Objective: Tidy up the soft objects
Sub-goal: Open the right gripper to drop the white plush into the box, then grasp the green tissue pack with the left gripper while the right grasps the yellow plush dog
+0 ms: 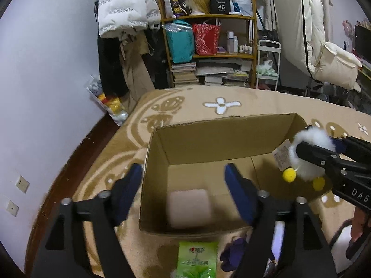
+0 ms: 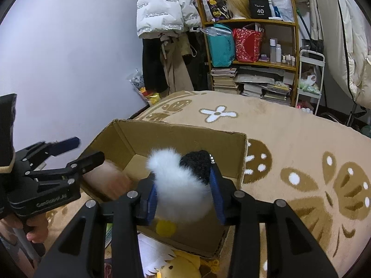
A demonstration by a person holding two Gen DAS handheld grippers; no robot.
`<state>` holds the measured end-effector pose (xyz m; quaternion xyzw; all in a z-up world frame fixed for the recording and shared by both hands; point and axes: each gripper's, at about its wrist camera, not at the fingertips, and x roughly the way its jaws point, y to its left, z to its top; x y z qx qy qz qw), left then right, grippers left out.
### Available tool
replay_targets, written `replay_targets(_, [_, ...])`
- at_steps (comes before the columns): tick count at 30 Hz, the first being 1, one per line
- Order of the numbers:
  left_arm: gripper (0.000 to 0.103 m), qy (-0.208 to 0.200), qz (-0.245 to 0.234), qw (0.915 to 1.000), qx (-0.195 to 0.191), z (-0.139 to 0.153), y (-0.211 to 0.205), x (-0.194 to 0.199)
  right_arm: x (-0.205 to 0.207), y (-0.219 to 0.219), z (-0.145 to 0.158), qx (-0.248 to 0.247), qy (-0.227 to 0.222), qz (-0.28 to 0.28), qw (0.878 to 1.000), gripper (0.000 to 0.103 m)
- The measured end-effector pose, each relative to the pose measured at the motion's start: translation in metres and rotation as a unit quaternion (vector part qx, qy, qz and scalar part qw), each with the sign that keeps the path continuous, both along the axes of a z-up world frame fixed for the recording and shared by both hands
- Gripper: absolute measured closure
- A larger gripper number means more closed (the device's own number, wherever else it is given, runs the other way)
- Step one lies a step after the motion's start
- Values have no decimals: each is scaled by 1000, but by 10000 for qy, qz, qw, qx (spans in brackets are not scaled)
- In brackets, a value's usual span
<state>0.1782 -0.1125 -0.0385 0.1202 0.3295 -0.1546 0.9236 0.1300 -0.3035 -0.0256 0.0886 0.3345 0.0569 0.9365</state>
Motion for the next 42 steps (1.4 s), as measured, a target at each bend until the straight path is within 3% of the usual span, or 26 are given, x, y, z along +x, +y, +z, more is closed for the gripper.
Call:
replay_targets(5, [12, -44, 98, 9999, -22, 5, 8, -1, 1, -1, 2, 46, 31, -8, 10000, 52])
replay_targets(12, [4, -40, 253, 9997, -59, 15, 21, -2, -3, 0, 8, -62, -61, -133, 9999, 18])
replay_targets(18, [3, 61, 309, 9995, -55, 23, 30, -10, -13, -4, 20, 12, -225, -229, 9995, 2])
replay_targets(31, [3, 7, 378, 9989, 293, 29, 45, -55, -46, -4, 41, 139, -327, -382, 9986, 0])
replay_targets(42, [3, 24, 518, 9980, 358, 33, 64, -91, -76, -2, 41, 252, -28, -494, 9985, 0])
